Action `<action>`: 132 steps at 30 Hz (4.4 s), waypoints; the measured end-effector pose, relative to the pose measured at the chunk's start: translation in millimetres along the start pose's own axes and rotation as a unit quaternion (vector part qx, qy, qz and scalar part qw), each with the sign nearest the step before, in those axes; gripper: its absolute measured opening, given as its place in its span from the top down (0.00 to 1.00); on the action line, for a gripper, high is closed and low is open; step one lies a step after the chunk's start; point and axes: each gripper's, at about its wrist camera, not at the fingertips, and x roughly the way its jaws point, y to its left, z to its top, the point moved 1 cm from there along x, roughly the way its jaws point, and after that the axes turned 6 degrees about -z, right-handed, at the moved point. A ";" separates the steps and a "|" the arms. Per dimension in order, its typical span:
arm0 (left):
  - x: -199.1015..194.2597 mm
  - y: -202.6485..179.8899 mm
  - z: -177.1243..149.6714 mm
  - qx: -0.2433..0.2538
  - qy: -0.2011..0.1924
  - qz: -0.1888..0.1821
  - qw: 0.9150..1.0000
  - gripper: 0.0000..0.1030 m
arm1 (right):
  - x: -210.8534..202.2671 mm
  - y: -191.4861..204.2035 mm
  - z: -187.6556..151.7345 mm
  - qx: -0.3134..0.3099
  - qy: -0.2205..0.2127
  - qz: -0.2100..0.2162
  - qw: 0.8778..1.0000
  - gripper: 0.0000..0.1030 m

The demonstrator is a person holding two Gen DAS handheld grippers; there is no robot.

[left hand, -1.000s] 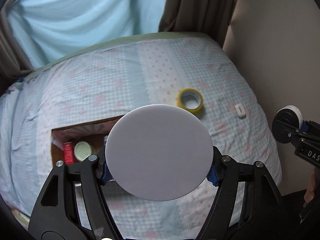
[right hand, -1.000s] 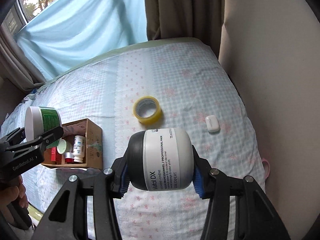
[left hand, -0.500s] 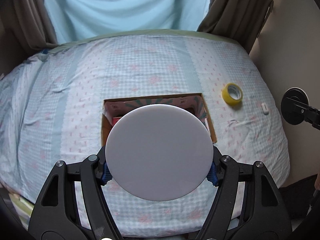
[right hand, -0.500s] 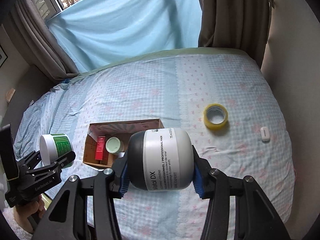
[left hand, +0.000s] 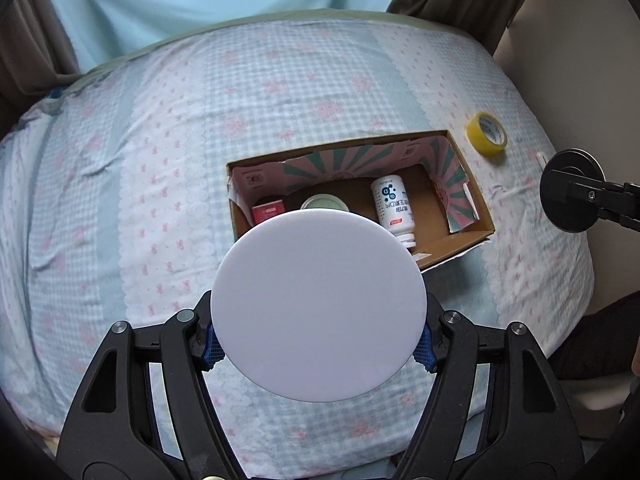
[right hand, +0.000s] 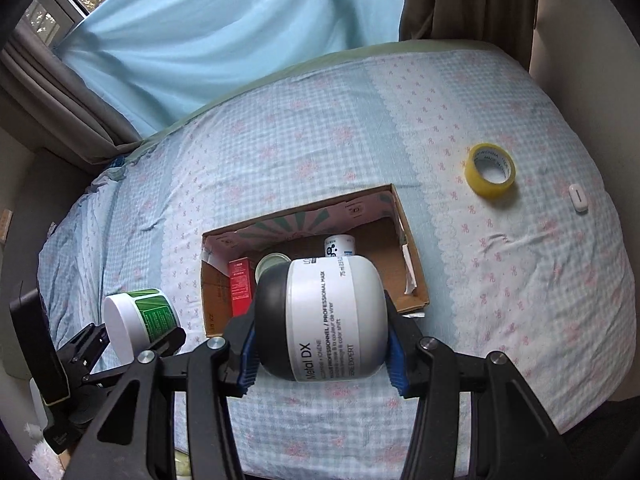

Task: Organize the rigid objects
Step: 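Carry the green jar and black-and-white jar over the cardboard box with both tools, then open both tools to drop the two jars into the box, then move both tools away from the box toward the tape roll and earbud case, then grasp the yellow tape roll with the left tool while the right tool grasps the white earbud case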

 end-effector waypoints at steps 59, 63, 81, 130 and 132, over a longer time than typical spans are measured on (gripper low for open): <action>51.6 0.4 50.9 0.009 0.044 -0.004 0.999 0.00 | 98.8 -21.4 -5.4 -0.069 0.020 -0.056 0.996 0.00; 26.6 -3.1 36.1 0.000 0.028 0.012 1.000 0.00 | 70.8 -19.7 -15.7 -0.068 0.013 -0.061 0.996 0.00; -48.6 -107.0 1.0 -0.018 -0.067 -0.013 0.998 0.00 | -45.2 -139.0 -66.4 0.046 0.004 -0.096 0.994 0.00; 365.1 -350.7 152.8 0.016 -0.071 0.035 0.997 0.00 | 182.7 -472.9 68.5 -0.040 -0.085 -0.126 0.988 0.28; 373.7 -348.3 158.2 0.019 -0.072 0.034 0.997 0.00 | 191.4 -472.9 71.7 -0.045 -0.088 -0.131 0.986 0.33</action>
